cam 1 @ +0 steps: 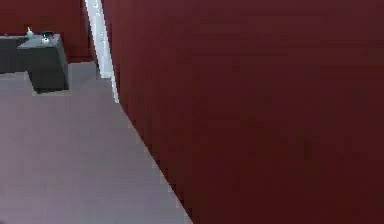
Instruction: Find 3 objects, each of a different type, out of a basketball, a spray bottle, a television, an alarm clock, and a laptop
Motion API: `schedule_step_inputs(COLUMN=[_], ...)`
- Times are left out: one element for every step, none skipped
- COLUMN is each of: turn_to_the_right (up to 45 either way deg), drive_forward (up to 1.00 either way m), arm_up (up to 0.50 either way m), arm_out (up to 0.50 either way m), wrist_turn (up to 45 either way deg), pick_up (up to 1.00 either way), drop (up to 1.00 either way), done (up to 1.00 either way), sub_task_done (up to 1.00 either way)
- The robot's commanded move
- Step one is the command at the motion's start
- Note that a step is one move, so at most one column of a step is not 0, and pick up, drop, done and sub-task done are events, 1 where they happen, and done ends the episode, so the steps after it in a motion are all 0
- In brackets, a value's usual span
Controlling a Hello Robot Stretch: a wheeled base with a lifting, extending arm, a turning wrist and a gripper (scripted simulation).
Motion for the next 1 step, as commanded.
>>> schedule_step_inputs(turn_to_the_right=[-45.0], drive_forward=[0.00], arm_up=[0.00], arm_out=[0.00], wrist_turn=[0.0], pick_up=[0.00], drop=[0.00], done=[0.00], sub_task_done=[0.00])
